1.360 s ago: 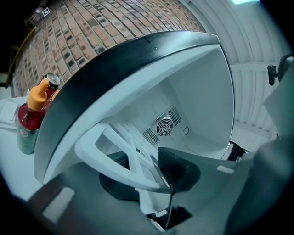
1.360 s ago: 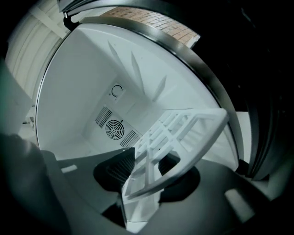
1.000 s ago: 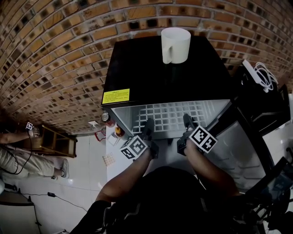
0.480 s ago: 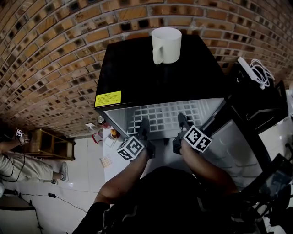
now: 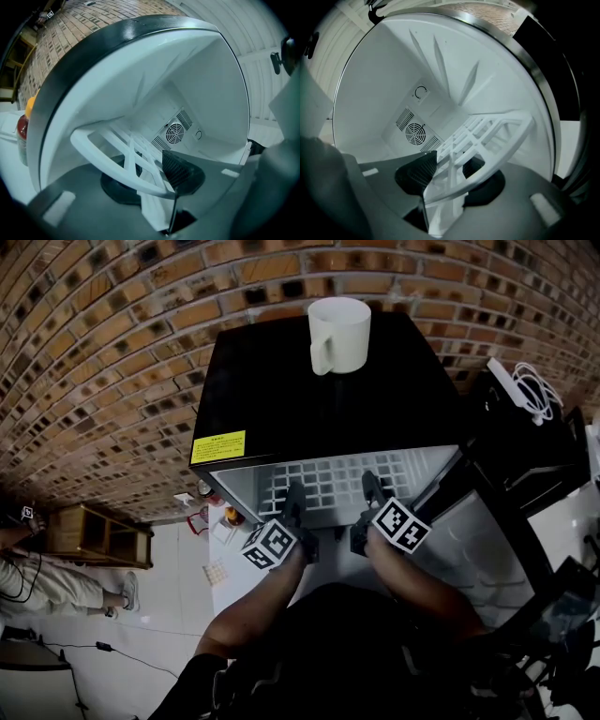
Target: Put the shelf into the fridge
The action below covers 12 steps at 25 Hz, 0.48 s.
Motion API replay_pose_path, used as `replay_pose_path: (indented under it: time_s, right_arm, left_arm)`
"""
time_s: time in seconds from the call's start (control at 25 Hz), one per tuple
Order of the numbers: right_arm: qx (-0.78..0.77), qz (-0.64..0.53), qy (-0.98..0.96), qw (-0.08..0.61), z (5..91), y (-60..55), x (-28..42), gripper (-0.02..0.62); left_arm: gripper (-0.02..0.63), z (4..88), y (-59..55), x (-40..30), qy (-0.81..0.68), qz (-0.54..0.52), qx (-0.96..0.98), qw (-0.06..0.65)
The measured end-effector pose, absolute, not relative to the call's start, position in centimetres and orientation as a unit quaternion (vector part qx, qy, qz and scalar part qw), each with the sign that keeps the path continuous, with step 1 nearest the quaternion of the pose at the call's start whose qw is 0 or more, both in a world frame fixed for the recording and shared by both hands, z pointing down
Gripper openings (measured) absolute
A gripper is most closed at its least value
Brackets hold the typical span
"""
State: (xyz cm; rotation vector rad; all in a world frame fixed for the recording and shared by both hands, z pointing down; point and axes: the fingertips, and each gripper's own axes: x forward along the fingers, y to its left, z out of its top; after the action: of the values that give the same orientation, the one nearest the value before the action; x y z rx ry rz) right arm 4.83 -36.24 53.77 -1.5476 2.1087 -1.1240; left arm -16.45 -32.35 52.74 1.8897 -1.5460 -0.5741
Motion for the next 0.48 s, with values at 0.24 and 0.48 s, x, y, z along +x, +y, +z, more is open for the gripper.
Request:
replay_pose_path:
  time_s: [0.24,0.48]
  right_arm:
    - [-0.551,-0.386,0.725,0.148,53.84,-36.42,4.93,0.193]
    - [-0.557,-0.391,0.717,0.152,53.9,-36.81,5.03,0.195]
  left_arm:
    - [0.129,52.68,-32.4,-16.47,-0.594,-0.219,0.712,0.305]
    - [0.129,52.73,-32.62,-16.54,-0.608,-0.219,0.699,0.304]
